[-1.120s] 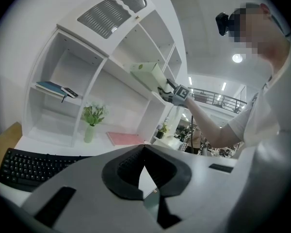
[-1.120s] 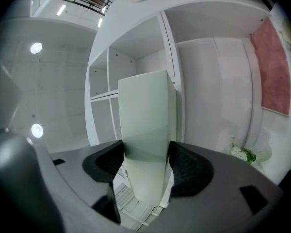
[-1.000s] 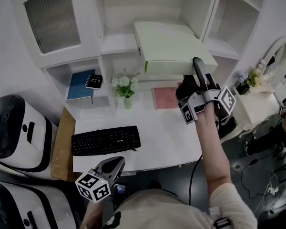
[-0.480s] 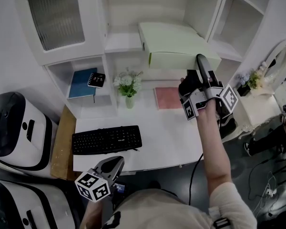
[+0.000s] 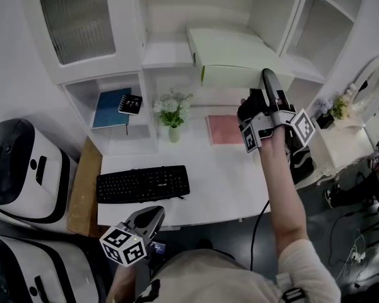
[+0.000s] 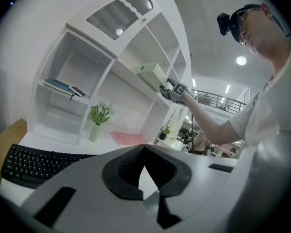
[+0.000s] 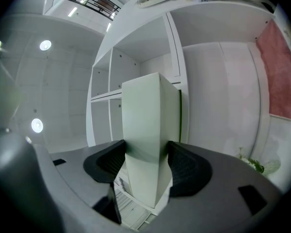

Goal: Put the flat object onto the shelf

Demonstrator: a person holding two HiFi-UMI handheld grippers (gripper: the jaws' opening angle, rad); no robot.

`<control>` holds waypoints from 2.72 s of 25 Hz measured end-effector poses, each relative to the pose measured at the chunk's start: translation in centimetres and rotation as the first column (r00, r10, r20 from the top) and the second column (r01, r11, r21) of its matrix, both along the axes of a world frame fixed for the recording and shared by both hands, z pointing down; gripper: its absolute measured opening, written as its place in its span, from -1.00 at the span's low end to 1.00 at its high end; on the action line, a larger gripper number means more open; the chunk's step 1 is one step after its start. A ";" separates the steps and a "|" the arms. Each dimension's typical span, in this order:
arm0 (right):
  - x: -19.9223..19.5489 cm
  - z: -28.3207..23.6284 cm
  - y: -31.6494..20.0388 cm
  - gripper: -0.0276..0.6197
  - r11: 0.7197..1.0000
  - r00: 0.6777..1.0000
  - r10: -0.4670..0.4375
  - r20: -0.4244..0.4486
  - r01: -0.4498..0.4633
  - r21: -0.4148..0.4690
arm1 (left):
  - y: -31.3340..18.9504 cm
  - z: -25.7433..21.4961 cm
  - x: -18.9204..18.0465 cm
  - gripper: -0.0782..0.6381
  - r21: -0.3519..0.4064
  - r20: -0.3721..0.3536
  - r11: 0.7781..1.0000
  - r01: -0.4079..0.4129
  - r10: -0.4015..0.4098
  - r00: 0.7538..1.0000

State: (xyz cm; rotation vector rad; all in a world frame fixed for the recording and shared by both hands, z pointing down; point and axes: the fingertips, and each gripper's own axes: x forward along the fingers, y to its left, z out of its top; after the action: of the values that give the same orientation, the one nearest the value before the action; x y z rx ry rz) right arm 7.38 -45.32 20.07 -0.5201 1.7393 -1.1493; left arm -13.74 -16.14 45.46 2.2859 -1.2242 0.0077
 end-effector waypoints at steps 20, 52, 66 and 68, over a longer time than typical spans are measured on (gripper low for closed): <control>0.1 -0.3 -0.5 -0.06 0.999 1.000 0.016 -0.002 -0.016 0.028 | 1.6 0.1 -0.2 -0.74 0.025 0.010 0.999 0.028 -0.028 1.000; -3.9 1.6 6.3 0.09 0.966 0.934 -0.150 -0.323 0.209 0.155 | 1.7 -0.9 -0.2 -0.74 0.028 0.002 0.999 0.026 -0.026 1.000; -9.7 7.2 17.9 0.03 0.920 0.823 -0.312 -0.475 0.386 0.064 | 3.0 -3.1 0.8 -0.74 0.117 -0.011 0.992 -0.048 0.050 0.999; -9.3 8.1 19.1 -0.14 0.927 0.809 -0.297 -0.507 0.371 0.049 | 3.6 -3.1 1.2 -0.74 0.120 -0.021 0.991 -0.052 0.055 0.998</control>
State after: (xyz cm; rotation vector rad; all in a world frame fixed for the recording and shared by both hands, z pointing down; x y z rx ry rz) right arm -1.95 -26.20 28.21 -0.4497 2.4205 -1.1821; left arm -12.54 -12.51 42.33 2.4144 -1.1789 -0.0760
